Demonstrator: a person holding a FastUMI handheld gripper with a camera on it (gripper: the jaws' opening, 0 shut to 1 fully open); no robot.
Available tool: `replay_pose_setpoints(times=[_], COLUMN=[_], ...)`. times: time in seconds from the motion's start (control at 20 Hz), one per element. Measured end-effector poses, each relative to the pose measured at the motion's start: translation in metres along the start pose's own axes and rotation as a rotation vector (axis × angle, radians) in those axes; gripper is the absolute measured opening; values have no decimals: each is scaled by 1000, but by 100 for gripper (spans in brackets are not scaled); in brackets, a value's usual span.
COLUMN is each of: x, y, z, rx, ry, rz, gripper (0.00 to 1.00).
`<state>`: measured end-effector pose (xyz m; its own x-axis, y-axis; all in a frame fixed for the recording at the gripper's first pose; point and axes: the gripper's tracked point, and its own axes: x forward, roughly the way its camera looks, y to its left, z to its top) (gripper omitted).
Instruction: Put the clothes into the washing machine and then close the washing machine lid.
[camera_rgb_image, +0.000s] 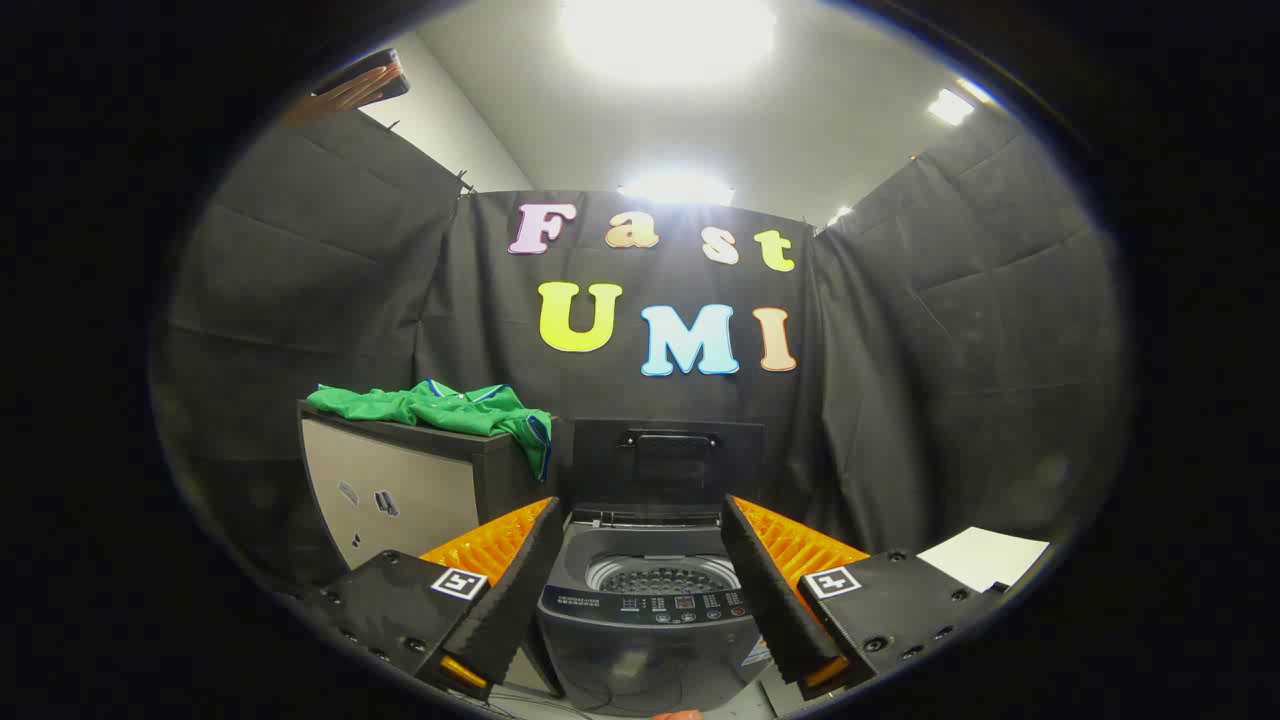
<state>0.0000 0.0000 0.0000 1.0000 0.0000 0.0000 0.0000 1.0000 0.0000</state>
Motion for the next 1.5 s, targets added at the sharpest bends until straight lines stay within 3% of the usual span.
replay_pose_setpoints(times=[1.5], x=[2], y=[-9], z=[-3], rx=[-19], ry=[11], rz=[-19], gripper=[99])
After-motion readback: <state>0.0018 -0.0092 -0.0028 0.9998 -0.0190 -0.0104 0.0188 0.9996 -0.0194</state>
